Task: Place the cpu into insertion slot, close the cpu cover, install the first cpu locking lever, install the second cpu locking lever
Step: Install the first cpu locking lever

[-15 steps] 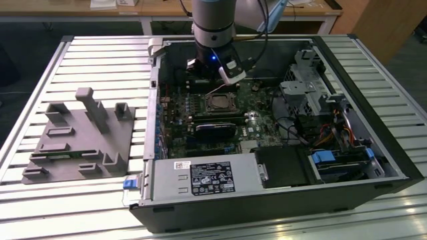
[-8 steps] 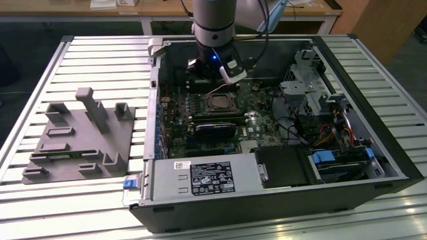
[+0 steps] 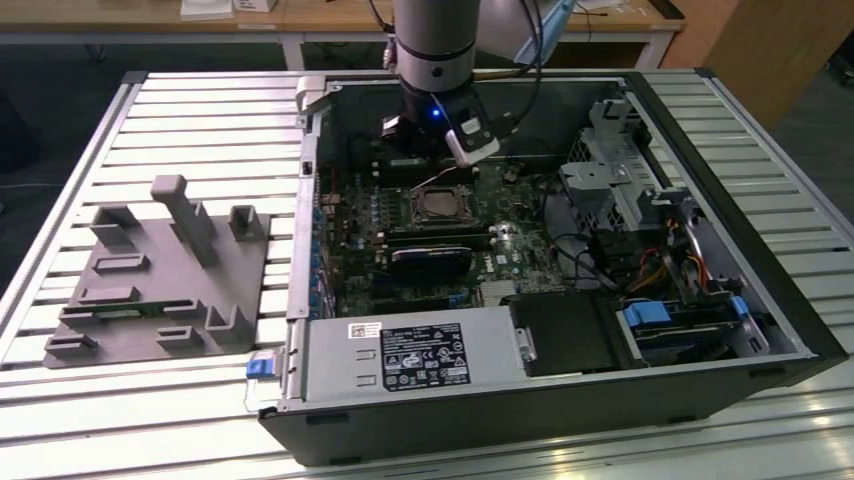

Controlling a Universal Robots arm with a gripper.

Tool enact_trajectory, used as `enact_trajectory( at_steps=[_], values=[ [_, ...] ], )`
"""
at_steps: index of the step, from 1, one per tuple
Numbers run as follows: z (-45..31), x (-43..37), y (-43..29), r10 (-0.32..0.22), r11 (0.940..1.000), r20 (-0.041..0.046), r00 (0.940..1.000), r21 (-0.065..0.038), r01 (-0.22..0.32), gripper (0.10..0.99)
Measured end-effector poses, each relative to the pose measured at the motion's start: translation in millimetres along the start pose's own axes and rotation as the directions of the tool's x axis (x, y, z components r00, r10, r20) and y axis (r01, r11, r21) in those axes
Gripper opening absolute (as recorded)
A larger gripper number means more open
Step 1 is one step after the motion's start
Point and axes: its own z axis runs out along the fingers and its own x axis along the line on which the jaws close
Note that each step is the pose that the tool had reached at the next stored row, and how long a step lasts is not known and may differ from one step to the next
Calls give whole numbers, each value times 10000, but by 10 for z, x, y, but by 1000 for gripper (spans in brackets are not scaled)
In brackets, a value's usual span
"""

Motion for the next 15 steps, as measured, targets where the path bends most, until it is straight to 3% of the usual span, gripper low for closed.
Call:
enact_trajectory(
  at_steps=[15],
  values=[
    [160, -18, 59, 108, 9999, 34, 9999, 83, -109, 106]
  ],
)
